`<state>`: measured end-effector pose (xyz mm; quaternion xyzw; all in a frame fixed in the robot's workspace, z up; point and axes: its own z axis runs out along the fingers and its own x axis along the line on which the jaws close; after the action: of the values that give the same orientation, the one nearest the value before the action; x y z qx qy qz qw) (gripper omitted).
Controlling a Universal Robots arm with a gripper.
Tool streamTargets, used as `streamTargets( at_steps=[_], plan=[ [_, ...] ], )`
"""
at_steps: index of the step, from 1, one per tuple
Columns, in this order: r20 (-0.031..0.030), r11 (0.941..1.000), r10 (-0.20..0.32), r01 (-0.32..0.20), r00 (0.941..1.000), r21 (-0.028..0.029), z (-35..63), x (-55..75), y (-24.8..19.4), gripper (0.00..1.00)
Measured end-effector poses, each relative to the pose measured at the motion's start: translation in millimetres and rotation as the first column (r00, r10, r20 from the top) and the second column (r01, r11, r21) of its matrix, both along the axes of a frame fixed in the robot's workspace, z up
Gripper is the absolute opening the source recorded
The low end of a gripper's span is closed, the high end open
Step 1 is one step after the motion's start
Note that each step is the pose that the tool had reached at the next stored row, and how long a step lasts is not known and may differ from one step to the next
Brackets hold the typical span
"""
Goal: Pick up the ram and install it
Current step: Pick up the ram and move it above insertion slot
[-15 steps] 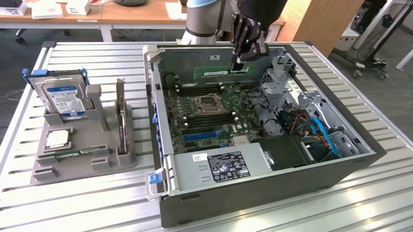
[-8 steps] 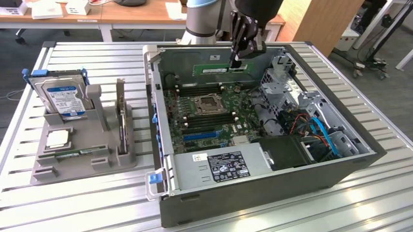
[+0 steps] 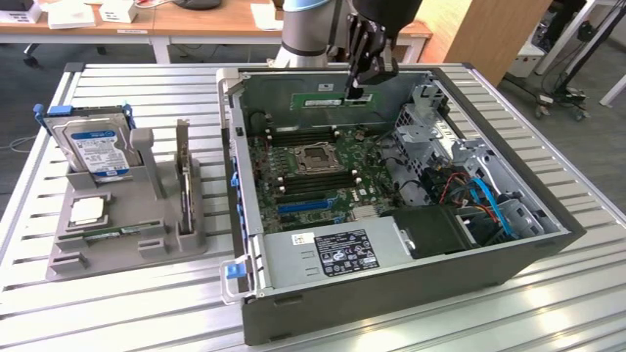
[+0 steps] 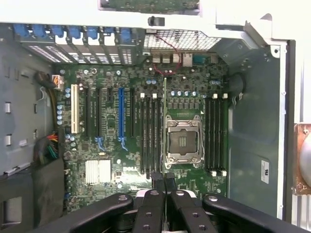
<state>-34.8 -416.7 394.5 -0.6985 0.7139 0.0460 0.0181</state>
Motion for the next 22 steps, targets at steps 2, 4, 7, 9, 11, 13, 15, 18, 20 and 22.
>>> streamTargets(
  at_steps=[2,4,7,9,11,13,15,18,20,22],
  plan=[
    [0.0,1.0,-0.004,0.004,1.0,0.0001,-0.3,0.0,3.2,0.12],
    [0.0,1.0,-0.008,0.008,1.0,0.0,-0.4,0.0,5.6,0.12],
    [0.0,1.0,-0.008,0.008,1.0,0.0,-0.4,0.0,5.6,0.12],
    [0.0,1.0,-0.008,0.008,1.0,0.0,-0.7,0.0,5.7,0.12],
    [0.0,1.0,-0.008,0.008,1.0,0.0,-2.1,0.0,5.7,0.12],
    [0.0,1.0,-0.008,0.008,1.0,-0.0001,-8.1,0.0,5.7,0.12],
    [0.0,1.0,-0.008,0.008,1.0,0.0001,-11.3,0.0,5.7,0.12],
    [0.0,1.0,-0.008,0.008,1.0,0.0001,-16.1,0.0,5.7,0.12],
    [0.0,1.0,-0.008,0.008,1.0,0.0,-19.0,0.0,5.7,0.12],
    [0.0,1.0,-0.008,0.008,1.0,0.0,-21.9,0.0,5.6,0.12]
  ],
)
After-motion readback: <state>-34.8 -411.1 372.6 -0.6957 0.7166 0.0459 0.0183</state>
